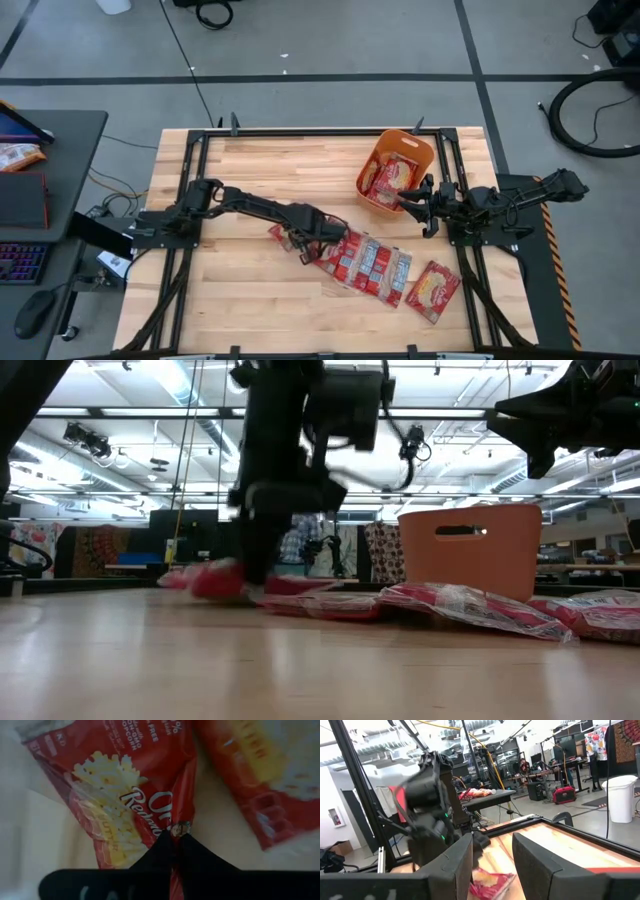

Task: Sort popcorn bags into baskets
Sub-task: Put the red popcorn bag into the orange bin

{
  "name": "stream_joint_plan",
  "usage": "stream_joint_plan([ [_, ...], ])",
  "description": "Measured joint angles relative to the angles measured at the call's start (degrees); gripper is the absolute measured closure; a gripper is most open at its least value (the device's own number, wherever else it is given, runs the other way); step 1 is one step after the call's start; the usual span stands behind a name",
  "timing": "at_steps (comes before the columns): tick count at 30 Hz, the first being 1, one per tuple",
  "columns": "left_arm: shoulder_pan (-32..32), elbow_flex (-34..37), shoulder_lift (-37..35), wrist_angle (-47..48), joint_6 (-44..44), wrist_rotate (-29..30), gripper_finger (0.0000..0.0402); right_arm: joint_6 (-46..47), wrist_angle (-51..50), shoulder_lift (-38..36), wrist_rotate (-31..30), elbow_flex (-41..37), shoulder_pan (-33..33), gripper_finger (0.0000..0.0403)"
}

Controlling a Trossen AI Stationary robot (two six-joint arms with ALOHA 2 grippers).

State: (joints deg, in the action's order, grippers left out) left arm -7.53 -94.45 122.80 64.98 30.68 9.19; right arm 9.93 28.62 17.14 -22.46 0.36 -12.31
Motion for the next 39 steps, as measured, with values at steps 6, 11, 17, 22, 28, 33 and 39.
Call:
stream_joint_plan([
  [6,0.63,-10.52,-0.02,10.12,-6.47,8.03,0.0382,0.00,-0.02,0.00,0.00,-0.02,0.02,0.0259],
  [11,1.99,-19.23,-0.13,11.80,-12.02,19.50,0.0382,0.00,-0.01,0.00,0.00,-0.01,0.01,0.0259],
  [17,5.17,-22.65,-0.17,0.28,-31.24,29.15,0.0379,0.00,-0.01,0.00,0.00,-0.01,0.01,0.0259],
  [22,8.85,-21.23,-0.18,-11.86,-62.79,28.61,0.0378,0.00,-0.02,0.00,0.00,-0.01,0.01,0.0259],
  [28,14.89,-20.19,-0.17,-20.40,-89.28,20.23,0.0377,0.00,0.00,-0.01,0.00,-0.01,0.01,0.0259],
  [33,18.10,-20.18,-0.17,-29.67,-101.08,10.91,0.0377,0.00,-0.02,-0.02,0.01,0.00,0.01,0.0259],
  [39,20.36,-20.26,1.30,-37.33,-114.23,2.72,0.0377,0.00,0.00,-0.01,0.00,0.00,0.00,0.0259],
])
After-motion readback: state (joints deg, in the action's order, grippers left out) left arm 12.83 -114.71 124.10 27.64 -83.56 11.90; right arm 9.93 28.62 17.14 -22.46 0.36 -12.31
